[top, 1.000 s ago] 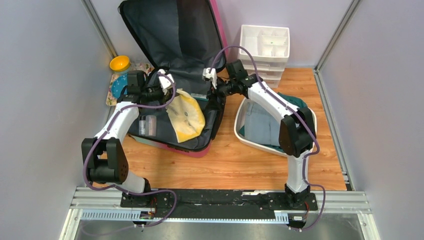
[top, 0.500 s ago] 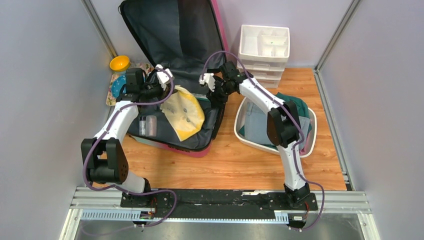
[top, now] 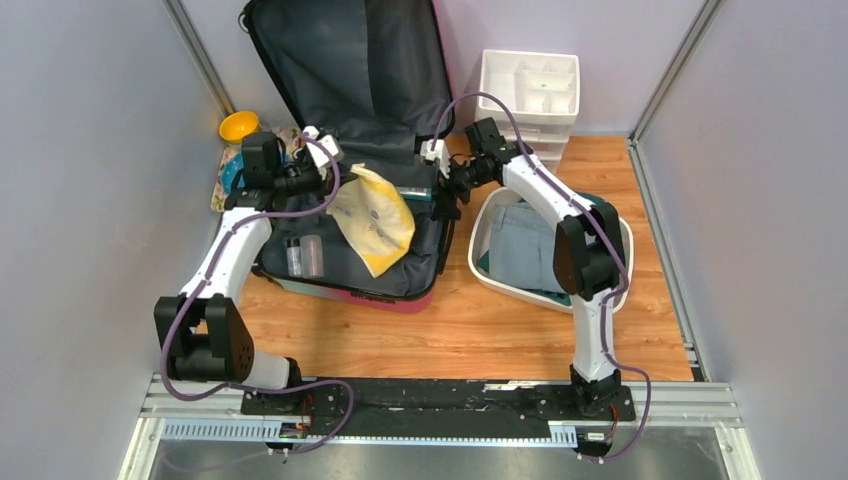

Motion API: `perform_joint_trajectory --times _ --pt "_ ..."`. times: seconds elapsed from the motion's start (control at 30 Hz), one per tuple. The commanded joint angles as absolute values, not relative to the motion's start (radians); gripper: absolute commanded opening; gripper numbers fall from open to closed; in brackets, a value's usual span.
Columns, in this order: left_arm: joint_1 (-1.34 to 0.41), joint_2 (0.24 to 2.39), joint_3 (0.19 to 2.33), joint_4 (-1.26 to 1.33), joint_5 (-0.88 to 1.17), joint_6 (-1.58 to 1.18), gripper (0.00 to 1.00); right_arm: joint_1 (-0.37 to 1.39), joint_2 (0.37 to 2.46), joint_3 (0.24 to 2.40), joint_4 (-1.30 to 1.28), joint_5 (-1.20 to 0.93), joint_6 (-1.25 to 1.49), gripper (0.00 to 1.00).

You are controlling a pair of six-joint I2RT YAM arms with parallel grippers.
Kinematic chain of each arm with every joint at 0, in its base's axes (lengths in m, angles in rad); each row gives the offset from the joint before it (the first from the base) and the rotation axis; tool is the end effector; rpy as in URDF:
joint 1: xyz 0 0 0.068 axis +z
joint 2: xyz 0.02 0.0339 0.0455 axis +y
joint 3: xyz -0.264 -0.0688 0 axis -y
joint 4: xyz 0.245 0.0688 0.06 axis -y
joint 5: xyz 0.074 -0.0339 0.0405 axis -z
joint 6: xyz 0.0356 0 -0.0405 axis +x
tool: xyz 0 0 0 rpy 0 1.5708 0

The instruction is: Open, take out, and arrange the luggage

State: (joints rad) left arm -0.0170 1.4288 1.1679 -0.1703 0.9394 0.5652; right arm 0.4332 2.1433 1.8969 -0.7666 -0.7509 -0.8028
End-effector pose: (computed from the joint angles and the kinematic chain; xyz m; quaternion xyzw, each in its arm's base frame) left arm 0.3206 -0.0342 0.3299 0.4494 0.6492 -0.2367 0.5662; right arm 0.4148 0.2186 0.2490 -0.6005 0.6705 0.2995 0.3165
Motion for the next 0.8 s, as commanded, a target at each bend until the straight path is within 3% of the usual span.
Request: perform_joint_trajectory --times 0.0,0.4,0.5,0.53,0.6,0.63,0.7,0.77 --pt "-0.018 1.348 1.178 -0.118 1.074 0.589 0.00 0.489 1.996 1.847 -0.626 -0.942 -0.743 0.84" --pt "-0.077 1.276 1.230 -0.112 1.065 0.584 0.00 0.566 1.980 1.942 -0.834 -1.130 -0.718 0.83" --pt "-0.084 1.264 1.238 -0.100 1.065 0.572 0.00 0.572 1.950 1.922 -0.868 -1.123 -0.715 0.67" --pt "-0.087 1.259 1.241 -0.094 1.065 0.568 0.00 0.574 1.938 1.922 -0.885 -1.114 -0.716 0.55" --pt "-0.090 1.253 1.246 -0.092 1.065 0.558 0.00 0.569 1.924 1.927 -0.955 -1.069 -0.729 0.42" --pt "-0.094 1.249 1.250 -0.089 1.062 0.552 0.00 0.566 1.905 1.928 -0.985 -1.049 -0.756 0.24" --pt "-0.109 1.244 1.261 -0.083 1.043 0.531 0.00 0.552 1.881 1.931 -1.049 -1.013 -0.758 0.00" --pt "-0.136 1.233 1.270 -0.080 1.031 0.503 0.00 0.529 1.829 1.933 -1.089 -0.950 -0.741 0.00"
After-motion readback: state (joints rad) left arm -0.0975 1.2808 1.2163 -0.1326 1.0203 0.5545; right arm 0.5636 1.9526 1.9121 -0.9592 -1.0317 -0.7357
